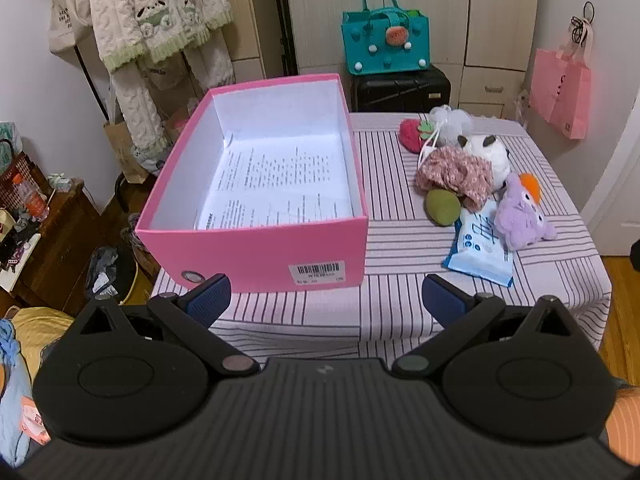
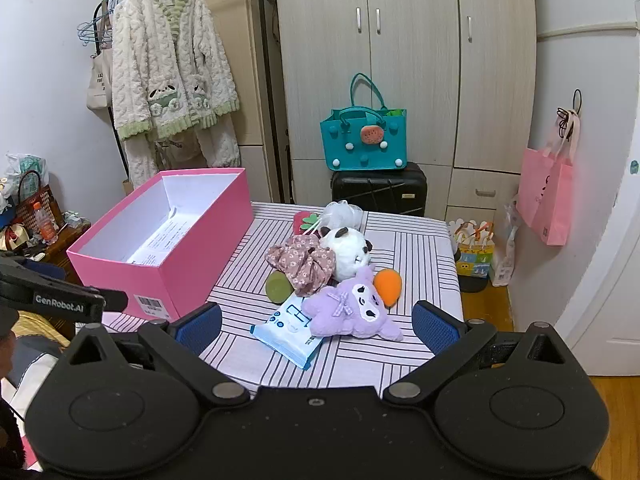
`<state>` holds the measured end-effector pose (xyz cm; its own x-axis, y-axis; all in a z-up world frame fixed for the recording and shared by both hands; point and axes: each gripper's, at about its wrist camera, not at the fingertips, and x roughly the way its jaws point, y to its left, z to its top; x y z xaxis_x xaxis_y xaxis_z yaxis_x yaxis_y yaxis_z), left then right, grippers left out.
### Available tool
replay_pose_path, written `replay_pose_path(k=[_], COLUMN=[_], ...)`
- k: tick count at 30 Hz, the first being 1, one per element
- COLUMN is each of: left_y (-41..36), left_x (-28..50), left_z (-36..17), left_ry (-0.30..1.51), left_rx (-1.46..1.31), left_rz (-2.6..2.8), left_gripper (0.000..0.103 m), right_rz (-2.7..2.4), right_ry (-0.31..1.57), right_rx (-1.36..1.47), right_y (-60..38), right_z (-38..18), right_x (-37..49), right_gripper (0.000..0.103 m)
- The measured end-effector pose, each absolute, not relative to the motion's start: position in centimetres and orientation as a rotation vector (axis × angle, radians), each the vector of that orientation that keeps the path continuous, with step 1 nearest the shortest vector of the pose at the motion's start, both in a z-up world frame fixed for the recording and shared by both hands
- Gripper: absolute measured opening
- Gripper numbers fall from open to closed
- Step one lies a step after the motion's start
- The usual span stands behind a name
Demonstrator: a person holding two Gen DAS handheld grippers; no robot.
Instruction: Organize soft objects
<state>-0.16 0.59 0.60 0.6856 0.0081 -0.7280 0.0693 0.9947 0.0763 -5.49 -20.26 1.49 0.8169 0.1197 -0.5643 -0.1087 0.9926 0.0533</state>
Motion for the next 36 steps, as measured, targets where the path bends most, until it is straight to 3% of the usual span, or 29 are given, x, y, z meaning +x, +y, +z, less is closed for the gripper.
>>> replay_pose_path(k=[36], left_y=[0.40], left_x=[-1.07], left_z=[0.12], left_ry=[0.752], left_rx=[0.116], left_rz=[-0.038], left_gripper=[0.103], right_rz=[0.152], right_ry=[0.601], right_rx=[-0.008], right_y=[-20.23], right_z=[1.19], right_x=[-5.66], right_gripper=[0.103])
